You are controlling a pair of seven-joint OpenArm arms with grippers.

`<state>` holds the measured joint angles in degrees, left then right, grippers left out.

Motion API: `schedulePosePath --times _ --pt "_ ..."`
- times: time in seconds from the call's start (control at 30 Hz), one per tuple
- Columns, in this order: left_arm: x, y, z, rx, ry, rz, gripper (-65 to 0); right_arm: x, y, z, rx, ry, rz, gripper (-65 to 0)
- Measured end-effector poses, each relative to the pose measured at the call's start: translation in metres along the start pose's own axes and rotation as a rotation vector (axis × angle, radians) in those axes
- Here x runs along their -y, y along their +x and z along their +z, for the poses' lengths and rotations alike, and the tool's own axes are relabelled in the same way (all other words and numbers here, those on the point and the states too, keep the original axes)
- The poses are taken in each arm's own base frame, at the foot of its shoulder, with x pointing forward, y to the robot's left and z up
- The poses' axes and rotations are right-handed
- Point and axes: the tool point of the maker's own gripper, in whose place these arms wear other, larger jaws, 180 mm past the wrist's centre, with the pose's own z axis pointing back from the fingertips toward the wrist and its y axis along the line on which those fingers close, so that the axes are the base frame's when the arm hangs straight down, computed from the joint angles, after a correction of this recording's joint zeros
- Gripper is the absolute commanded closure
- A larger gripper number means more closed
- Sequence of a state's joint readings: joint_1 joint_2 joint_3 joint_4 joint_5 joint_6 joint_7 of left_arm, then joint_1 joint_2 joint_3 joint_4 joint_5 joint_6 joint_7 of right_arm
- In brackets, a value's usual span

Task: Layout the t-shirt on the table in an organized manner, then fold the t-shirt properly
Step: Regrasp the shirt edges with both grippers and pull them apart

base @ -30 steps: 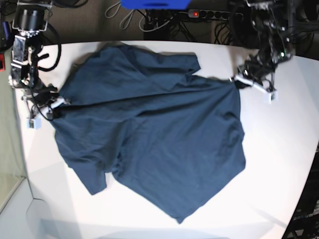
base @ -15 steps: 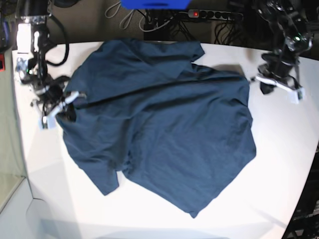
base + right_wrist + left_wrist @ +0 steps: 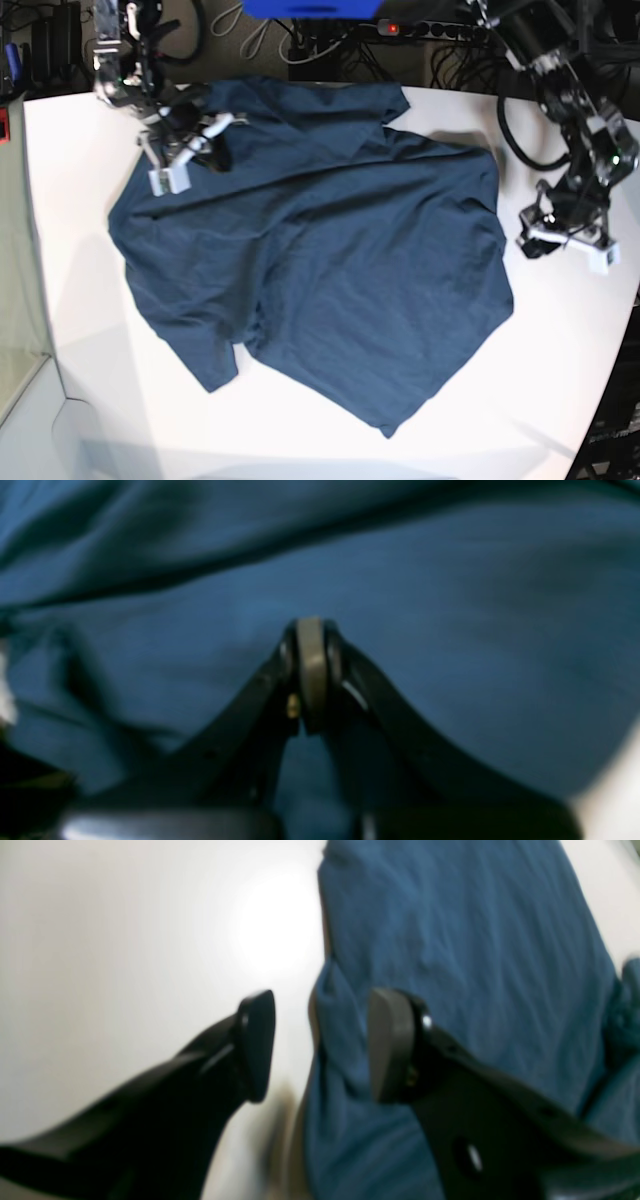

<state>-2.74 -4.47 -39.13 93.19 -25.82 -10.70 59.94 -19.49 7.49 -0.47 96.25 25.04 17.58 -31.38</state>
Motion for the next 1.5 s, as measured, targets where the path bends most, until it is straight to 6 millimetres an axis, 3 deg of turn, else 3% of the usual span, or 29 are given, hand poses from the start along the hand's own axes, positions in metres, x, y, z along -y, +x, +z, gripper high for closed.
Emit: schedulePosePath --times 0.07,0.17,0.33,0.4,0.47,0.6,0.83,1.07,1.2,1.33,1.5 --pt "0.013 0.005 -0.026 -0.025 -0.041 0.045 -29.7 -0.015 -0.007 -0.007 -0.014 0.044 0.003 0.0" --pt "0.042 0.009 -0.060 -0.096 -0.109 0.056 -29.6 -0.022 -0.022 -0.012 -0.041 0.067 -0.013 0.0" --pt "0.094 0.031 -0.102 -0.065 -0.190 0.006 -29.5 -0.029 -0.025 -0.015 -0.053 0.086 -0.001 0.0" --pt "0.114 0.029 -0.116 -0.057 -0.212 -0.043 -29.6 -0.035 -0.027 -0.016 -0.061 0.102 0.004 0.0" --pt "0.120 0.019 -0.136 -0.068 -0.188 -0.124 -29.7 -0.038 -0.029 -0.018 -0.063 0.109 -0.005 0.0" --pt "0.114 -0.006 -0.164 -0.083 -0.130 -0.207 -29.7 -0.028 -0.031 -0.017 -0.066 0.117 0.000 0.0" --pt "0.105 0.010 -0.179 0.045 -0.100 -0.188 -29.7 0.018 -0.023 -0.004 -0.065 0.045 0.054 0.0" --pt "0.090 0.018 -0.178 0.085 -0.075 -0.258 -29.7 0.112 -0.001 0.028 -0.043 -0.165 0.074 0.0" --pt "0.080 0.022 -0.176 0.090 -0.059 -0.267 -29.4 0.153 0.024 0.026 -0.028 -0.245 0.075 0.0" --pt "0.076 0.018 -0.175 0.074 -0.055 -0.259 -29.3 0.176 0.049 0.016 -0.016 -0.288 0.066 0.0" --pt "0.078 0.005 -0.165 -0.021 -0.074 -0.249 -29.3 0.182 0.077 0.009 -0.011 -0.314 0.086 0.0"
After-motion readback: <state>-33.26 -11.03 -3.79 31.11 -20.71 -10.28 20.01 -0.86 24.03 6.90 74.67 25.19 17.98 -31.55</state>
